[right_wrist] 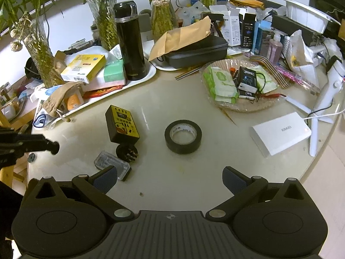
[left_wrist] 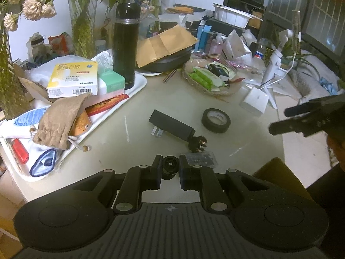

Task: Organize rigid objects
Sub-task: 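Grasp the black electrical tape roll with the right tool while the left tool holds the knob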

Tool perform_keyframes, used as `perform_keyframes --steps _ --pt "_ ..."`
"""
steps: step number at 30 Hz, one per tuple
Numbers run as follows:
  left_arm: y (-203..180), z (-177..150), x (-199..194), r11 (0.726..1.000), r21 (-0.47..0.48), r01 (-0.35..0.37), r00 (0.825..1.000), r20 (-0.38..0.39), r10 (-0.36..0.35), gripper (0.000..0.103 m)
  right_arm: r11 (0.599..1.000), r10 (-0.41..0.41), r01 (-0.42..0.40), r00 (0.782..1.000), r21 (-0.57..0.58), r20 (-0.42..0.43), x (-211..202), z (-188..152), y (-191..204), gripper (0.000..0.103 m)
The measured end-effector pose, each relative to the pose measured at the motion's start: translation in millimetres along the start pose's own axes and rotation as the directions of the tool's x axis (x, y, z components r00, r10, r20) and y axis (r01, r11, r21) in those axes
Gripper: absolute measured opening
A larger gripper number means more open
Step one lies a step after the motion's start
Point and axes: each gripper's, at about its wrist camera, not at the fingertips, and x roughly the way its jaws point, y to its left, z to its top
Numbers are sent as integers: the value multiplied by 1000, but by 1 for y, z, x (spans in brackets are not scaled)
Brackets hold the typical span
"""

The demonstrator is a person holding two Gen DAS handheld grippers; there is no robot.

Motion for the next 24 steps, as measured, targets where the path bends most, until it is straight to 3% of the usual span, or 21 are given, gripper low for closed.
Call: perform_keyframes --steps 11,24 --pt "-2 -7 -13 1000 -19 17 1000 1 -17 16 999 -6 6 1000 -38 3 25 20 1 103" --pt "2 -15 -24 999 -47 27 1000 -2 -27 16 1000 -3 2 1000 -30 -30 85 34 -8 103"
